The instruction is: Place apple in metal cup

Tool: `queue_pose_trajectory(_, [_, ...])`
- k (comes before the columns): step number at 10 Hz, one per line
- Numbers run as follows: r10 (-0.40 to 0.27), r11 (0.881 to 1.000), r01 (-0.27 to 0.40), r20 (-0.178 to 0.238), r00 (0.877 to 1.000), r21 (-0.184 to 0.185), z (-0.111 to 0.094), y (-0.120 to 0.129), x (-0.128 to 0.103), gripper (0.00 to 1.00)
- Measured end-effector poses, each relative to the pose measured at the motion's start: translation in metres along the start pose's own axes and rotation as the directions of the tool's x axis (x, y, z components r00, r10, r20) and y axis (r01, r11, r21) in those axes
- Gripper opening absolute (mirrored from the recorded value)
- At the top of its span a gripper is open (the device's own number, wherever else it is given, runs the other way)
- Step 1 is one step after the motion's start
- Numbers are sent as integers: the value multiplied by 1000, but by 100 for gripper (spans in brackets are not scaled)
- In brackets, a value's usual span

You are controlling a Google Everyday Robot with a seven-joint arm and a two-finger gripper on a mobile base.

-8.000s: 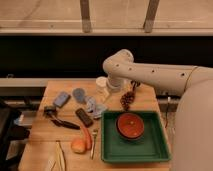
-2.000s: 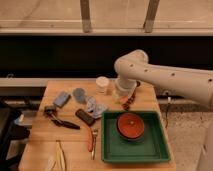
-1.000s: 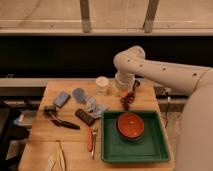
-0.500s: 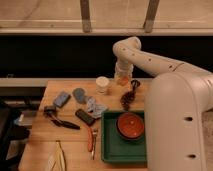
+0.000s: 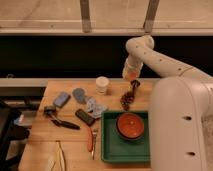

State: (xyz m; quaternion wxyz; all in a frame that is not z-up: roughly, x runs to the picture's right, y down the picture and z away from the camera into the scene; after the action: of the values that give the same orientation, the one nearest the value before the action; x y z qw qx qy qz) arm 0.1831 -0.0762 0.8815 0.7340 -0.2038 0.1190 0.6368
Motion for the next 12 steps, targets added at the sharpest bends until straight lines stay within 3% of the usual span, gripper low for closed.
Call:
queue_pose_trajectory(2, [72, 992, -67, 38, 997, -110, 16, -12, 3, 0])
queue_pose_trajectory(4, [110, 978, -98, 58, 992, -183, 31, -19, 5, 0])
queue_pose_trajectory(10, [105, 978, -92, 60, 993, -186, 33, -15, 4, 0])
queue_pose_trajectory(12, [136, 979, -121, 81, 987, -162, 29, -19, 2, 0])
